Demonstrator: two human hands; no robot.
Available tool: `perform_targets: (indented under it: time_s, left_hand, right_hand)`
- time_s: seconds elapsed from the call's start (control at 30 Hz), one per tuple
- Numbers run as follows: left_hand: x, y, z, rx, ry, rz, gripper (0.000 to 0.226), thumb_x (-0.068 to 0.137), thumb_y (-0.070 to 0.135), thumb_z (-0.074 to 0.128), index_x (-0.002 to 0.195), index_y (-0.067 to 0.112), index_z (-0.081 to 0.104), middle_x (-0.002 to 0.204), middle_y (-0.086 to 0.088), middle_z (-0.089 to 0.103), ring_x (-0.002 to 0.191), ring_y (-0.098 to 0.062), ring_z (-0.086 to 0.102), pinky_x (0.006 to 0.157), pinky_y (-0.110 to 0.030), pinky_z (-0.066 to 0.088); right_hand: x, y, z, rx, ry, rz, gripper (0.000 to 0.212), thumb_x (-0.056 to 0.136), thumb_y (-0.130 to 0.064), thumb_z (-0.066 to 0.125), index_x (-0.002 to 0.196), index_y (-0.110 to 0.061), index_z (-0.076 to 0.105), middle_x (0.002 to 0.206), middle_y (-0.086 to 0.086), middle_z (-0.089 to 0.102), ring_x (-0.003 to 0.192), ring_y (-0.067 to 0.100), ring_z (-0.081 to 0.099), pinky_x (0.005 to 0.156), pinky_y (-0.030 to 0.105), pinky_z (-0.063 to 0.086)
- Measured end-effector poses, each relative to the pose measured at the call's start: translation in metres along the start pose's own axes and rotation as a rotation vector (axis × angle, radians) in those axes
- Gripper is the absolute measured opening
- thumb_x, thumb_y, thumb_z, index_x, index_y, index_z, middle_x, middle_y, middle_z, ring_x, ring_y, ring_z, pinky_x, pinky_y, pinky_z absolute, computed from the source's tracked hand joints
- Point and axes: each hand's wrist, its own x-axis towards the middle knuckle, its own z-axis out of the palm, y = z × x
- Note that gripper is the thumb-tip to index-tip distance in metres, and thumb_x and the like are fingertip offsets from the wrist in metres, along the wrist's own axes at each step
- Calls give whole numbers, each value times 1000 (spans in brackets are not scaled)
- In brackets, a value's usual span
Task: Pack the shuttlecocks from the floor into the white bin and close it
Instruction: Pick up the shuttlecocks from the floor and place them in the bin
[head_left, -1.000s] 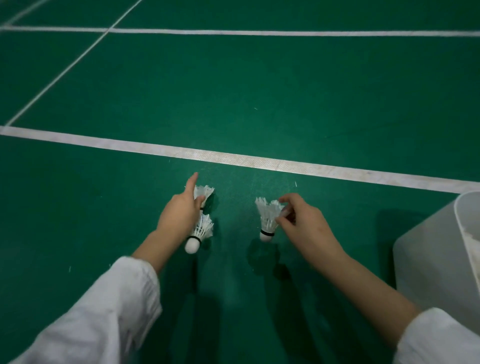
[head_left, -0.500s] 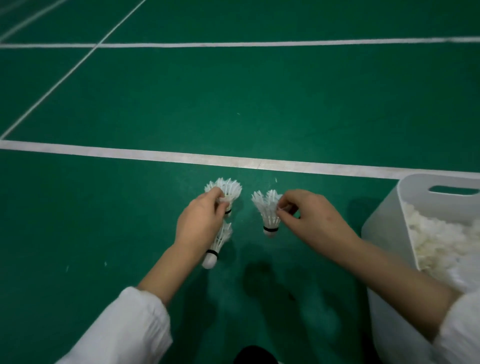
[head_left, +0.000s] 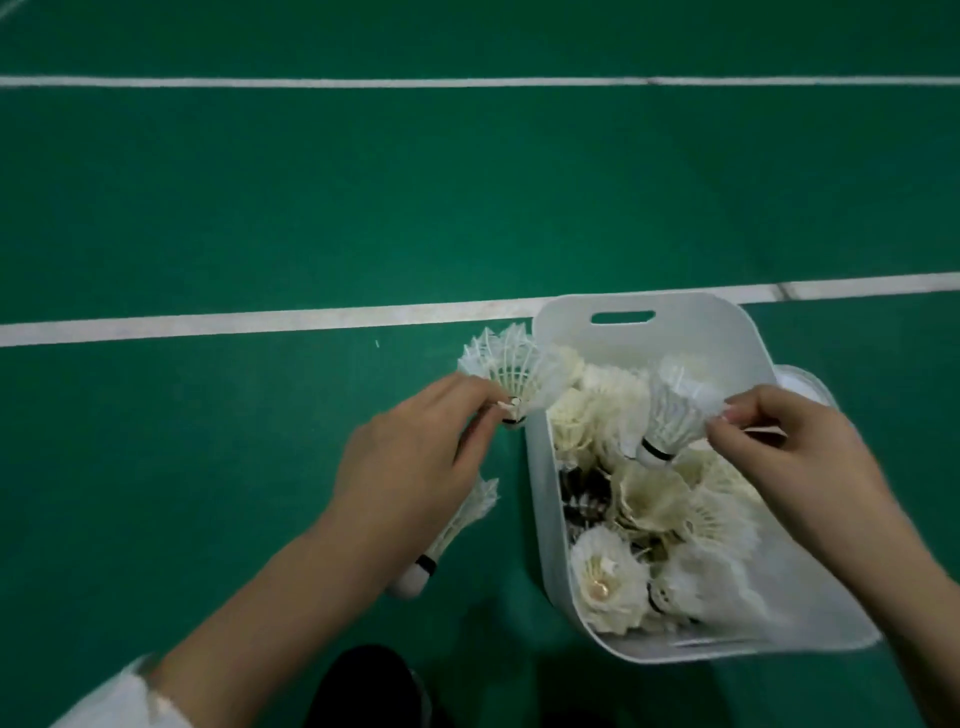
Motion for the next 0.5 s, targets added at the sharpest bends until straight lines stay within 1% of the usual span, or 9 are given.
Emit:
perform_targets:
  time_s: [0.03, 0.07, 0.1, 0.17, 0.23, 0.3, 0.37, 0.43, 0.5]
  left_hand:
    - [-1, 6, 4, 0, -26, 17, 25, 92, 44, 35, 101, 36, 56, 100, 21, 62, 81, -4, 60, 64, -32, 52]
    - [-2, 10, 9, -6, -46, 33, 28, 92, 46, 33, 103, 36, 56, 101, 22, 62, 81, -4, 60, 64, -31, 52]
    - [-3, 15, 13, -13, -62, 48, 31, 91, 47, 31, 104, 36, 57, 102, 22, 62, 81, -3, 60, 64, -30, 52]
    - [-5, 21, 20, -22, -85, 61, 36, 90, 48, 29, 104, 34, 59, 102, 22, 63, 79, -2, 60, 63, -29, 53]
    - [-4, 26, 27, -28, -105, 59, 35, 89, 49, 31, 104, 35, 60, 101, 22, 64, 68, 4, 56, 61, -28, 52]
    - [-3, 30, 32, -24, -131, 58, 31, 89, 50, 34, 104, 38, 59, 99, 25, 63, 61, 8, 51, 57, -25, 49]
    - [-3, 32, 36, -7, -145, 52, 26, 90, 50, 40, 103, 38, 60, 97, 27, 62, 59, 10, 50, 55, -20, 45]
    - [-2, 32, 38, 4, -134, 40, 21, 92, 45, 46, 102, 35, 62, 93, 26, 62, 58, 11, 49, 53, -14, 37]
    - [1, 32, 39, -1, -115, 10, 21, 90, 40, 48, 100, 32, 64, 87, 24, 60, 64, 16, 49, 53, -13, 32]
  right_hand:
    - [-2, 10, -5, 3, 22, 21, 13, 84, -18, 63, 71, -16, 59, 79, -8, 65, 77, 19, 65, 56, 22, 40]
    - [-4, 19, -10, 5, 45, 34, 12, 84, -17, 63, 73, -16, 60, 82, -11, 64, 76, 8, 64, 54, 19, 42]
    - [-7, 28, -15, 11, 64, 39, 11, 84, -17, 63, 73, -16, 60, 83, -14, 64, 72, -5, 61, 54, 13, 41]
    - [-11, 43, -20, 55, 82, 31, 13, 83, -16, 64, 71, -19, 60, 84, -15, 64, 68, -16, 58, 54, 0, 39]
    - [-16, 55, -20, 113, 60, 4, 17, 83, -15, 65, 68, -23, 59, 82, -11, 66, 77, -11, 60, 61, -3, 40]
    - [-20, 65, -13, 112, -2, -50, 18, 82, -14, 66, 68, -24, 60, 84, -8, 66, 84, 0, 62, 70, 1, 44]
    - [-23, 70, -7, 59, -52, -118, 15, 82, -12, 66, 69, -20, 63, 85, -9, 65, 86, 3, 62, 76, 8, 46]
    - [-23, 71, -4, 57, -54, -165, 14, 82, -10, 65, 69, -14, 65, 86, -11, 65, 88, 2, 60, 77, 8, 45]
    - [-20, 73, -1, 37, -49, -190, 12, 82, -12, 65, 71, -14, 66, 89, -13, 64, 90, 0, 58, 78, 6, 43]
